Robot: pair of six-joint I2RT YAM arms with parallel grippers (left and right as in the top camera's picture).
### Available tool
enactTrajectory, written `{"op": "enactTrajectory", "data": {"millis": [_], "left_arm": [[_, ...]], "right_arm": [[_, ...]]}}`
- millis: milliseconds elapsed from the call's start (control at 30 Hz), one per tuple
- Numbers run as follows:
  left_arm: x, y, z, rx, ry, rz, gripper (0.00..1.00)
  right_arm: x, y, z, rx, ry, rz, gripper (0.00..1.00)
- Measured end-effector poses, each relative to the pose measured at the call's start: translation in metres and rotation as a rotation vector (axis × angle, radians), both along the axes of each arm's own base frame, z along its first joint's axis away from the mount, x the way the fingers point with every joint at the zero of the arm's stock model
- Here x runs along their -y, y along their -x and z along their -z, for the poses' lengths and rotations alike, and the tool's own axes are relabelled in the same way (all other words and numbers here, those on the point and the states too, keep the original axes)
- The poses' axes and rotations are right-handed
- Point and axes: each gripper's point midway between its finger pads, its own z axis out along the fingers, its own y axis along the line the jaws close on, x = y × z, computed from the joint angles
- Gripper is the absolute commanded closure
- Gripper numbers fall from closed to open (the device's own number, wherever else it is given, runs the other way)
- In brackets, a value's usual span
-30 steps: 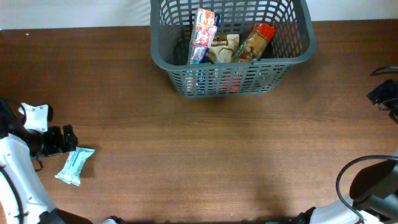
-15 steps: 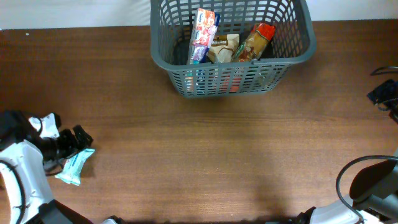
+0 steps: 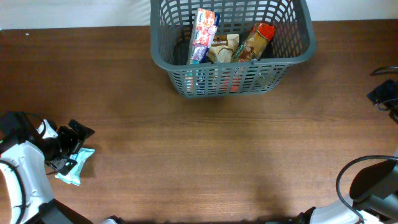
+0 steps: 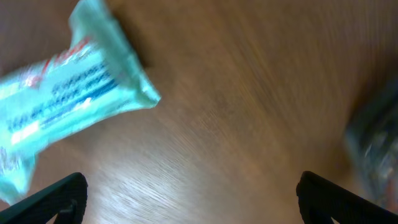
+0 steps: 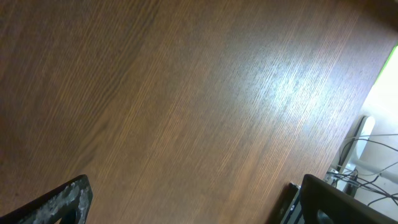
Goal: Pack container
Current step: 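Lower the left gripper onto the light-blue packet and close it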
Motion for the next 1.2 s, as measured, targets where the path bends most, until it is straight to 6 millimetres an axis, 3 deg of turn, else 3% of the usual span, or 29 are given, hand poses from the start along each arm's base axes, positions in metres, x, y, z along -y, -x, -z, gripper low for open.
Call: {"op": "enactTrajectory", "data": {"millis": [100,300,400,533,867,1200], "left_arm": [[-0.001,0.019,0.006,-0.142,0.048,-0.236,0.01],[0.006,0.085,0.011,-0.529,0.065,-0.796,0.01],[0.000,0.097,0.011,-0.590,0.026,-0.994,0.01],[-0.013,0.093,0.012,-0.554,-0.010,-1.141,0.01],[-0.046,0.059,0.020,-0.349,-0.002,-1.398,0.01],[-0.043,0.049,0.056,-0.305,0.092,-1.525,0.01]], "right_arm": [[0.000,0.000,0.000,0.000,0.000,0.000,0.01],[0.000,0.000,0.000,0.000,0.000,-0.001,0.01],[0.000,0.000,0.000,0.000,0.000,-0.001,0.01],[0.000,0.000,0.000,0.000,0.000,-0.001,0.01],[0.000,0.000,0.000,0.000,0.000,-0.001,0.01],[0.000,0.000,0.000,0.000,0.000,-0.001,0.01]]}}
